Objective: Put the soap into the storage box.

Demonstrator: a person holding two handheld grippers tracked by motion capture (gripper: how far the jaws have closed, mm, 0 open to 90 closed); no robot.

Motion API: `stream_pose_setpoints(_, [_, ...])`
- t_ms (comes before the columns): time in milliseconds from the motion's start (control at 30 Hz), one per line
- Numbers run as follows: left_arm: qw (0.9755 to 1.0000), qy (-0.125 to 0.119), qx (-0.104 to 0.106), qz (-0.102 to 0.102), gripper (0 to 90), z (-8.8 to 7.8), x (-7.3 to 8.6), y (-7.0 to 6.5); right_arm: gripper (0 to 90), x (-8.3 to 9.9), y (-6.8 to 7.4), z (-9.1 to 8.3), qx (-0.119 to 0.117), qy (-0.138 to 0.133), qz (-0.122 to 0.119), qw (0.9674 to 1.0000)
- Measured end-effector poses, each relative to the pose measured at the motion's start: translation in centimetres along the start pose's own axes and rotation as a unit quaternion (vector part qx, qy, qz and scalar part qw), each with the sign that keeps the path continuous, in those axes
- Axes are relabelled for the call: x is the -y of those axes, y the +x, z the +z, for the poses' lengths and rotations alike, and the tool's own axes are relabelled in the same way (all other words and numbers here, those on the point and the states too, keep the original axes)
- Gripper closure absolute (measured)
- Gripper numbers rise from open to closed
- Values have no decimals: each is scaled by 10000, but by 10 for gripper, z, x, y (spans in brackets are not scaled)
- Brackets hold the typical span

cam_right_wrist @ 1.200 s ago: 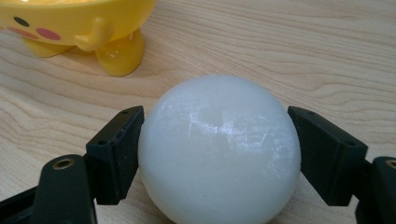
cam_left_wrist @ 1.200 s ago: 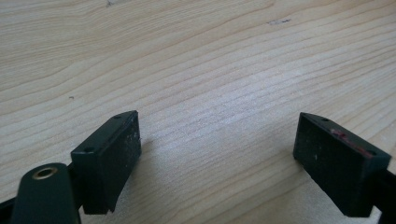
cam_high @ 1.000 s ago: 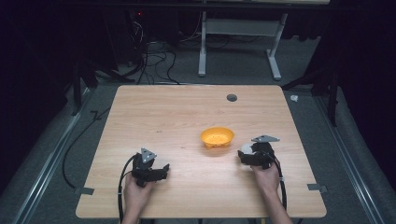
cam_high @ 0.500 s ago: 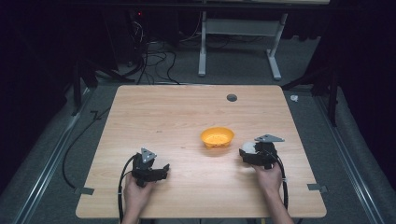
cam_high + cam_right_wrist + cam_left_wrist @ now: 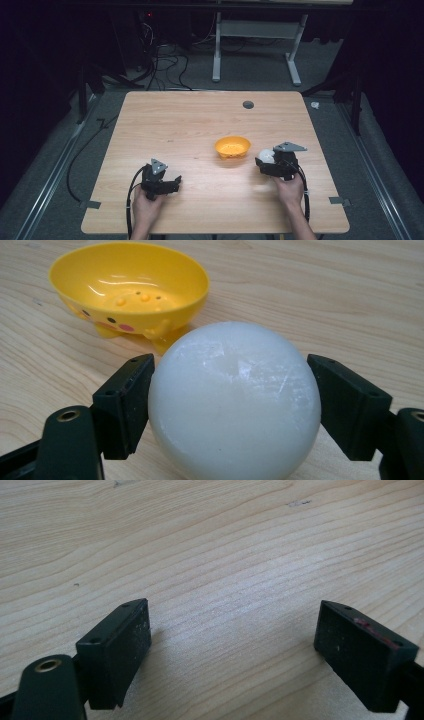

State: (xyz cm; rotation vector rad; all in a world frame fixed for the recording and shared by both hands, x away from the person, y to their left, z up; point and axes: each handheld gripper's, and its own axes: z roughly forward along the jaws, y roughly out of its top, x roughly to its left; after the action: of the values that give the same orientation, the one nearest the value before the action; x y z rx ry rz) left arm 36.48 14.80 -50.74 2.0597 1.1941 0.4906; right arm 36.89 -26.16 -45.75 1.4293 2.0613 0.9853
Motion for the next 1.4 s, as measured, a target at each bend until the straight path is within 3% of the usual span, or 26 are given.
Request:
stream_pose_setpoints(500, [10000, 0, -1, 0, 155, 0, 0, 0, 233, -19, 8, -14, -246, -177, -154, 9994])
stream_pose_setpoints(1400, [10000, 0, 0, -2, 155, 0, 0, 0, 233, -46, 23, -15, -566, -300, -338, 9974])
